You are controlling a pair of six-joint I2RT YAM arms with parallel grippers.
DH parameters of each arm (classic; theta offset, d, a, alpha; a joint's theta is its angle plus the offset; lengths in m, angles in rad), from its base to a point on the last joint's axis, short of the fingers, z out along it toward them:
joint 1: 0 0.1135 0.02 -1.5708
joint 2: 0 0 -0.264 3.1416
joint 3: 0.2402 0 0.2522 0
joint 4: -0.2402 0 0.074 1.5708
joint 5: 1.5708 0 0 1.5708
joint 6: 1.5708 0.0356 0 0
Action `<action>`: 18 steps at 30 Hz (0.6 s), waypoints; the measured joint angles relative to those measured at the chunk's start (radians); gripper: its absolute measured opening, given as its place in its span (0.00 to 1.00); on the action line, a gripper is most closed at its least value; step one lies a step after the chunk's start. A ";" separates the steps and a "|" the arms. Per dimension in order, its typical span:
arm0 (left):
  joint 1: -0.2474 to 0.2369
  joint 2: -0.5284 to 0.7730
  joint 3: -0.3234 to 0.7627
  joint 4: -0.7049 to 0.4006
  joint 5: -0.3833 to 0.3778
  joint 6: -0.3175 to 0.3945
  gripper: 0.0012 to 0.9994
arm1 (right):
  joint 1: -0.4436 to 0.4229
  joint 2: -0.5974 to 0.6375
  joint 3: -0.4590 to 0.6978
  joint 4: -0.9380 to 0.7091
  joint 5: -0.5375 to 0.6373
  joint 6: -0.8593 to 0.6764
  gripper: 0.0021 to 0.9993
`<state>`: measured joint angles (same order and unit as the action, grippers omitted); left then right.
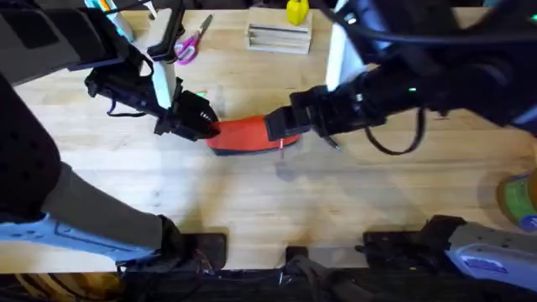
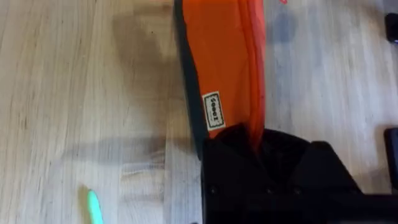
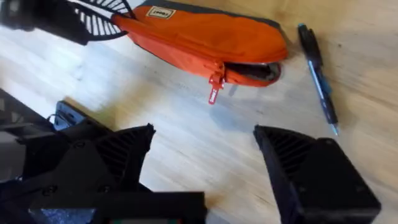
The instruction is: Unzip the bag, pick up the pens from the table one at a time and place them inside, then zip the bag closed.
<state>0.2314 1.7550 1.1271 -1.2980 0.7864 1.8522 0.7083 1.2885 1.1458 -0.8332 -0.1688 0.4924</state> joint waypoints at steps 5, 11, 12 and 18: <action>0.000 0.000 0.000 0.000 0.000 0.000 0.04 | 0.010 0.085 -0.001 0.056 0.000 0.023 0.99; 0.000 0.000 0.000 0.000 0.000 0.000 0.04 | 0.010 0.160 -0.001 0.078 -0.019 0.043 0.99; 0.000 0.000 0.000 0.000 0.000 0.000 0.04 | 0.010 0.168 -0.001 0.080 -0.021 0.047 0.99; 0.000 0.000 0.000 0.000 0.000 0.000 0.04 | 0.010 0.213 -0.001 0.106 -0.035 0.098 0.99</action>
<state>0.2314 1.7550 1.1271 -1.2980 0.7864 1.8519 0.7185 1.5014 1.1446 -0.7272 -0.2036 0.5900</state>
